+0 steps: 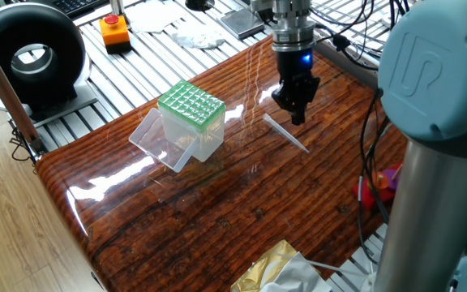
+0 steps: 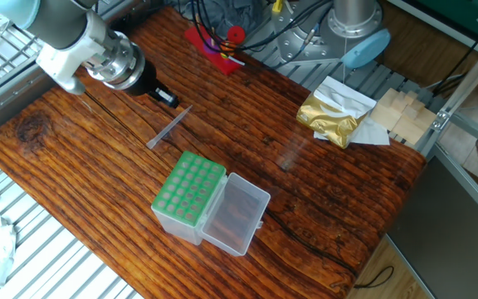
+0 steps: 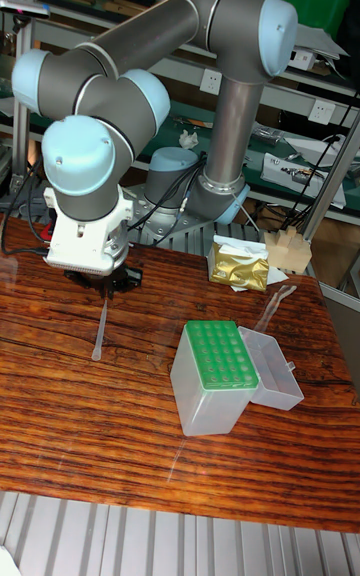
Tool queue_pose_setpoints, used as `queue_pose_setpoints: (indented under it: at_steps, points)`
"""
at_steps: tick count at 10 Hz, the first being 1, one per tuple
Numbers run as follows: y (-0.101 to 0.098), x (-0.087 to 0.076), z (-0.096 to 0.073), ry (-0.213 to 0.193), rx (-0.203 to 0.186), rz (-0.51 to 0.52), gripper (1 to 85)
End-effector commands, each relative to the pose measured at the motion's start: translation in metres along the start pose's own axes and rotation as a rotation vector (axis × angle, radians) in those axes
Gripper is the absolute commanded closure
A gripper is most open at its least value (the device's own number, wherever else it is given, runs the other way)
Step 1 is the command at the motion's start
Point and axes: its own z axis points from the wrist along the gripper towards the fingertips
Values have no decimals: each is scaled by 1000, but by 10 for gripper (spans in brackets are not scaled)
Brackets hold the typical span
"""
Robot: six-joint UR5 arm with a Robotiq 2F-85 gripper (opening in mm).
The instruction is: Insert a large pipette tip into the holder for large pipette tips
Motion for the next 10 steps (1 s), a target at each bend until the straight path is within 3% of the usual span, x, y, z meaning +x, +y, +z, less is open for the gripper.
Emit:
queue_pose_setpoints:
  at_steps: [1,4,10]
  points:
    - [-6,11,-1,40,21,-4,750]
    - [5,12,-2,47,-20,-5,747]
    - [30,-8,-3,-32,-117,19,743]
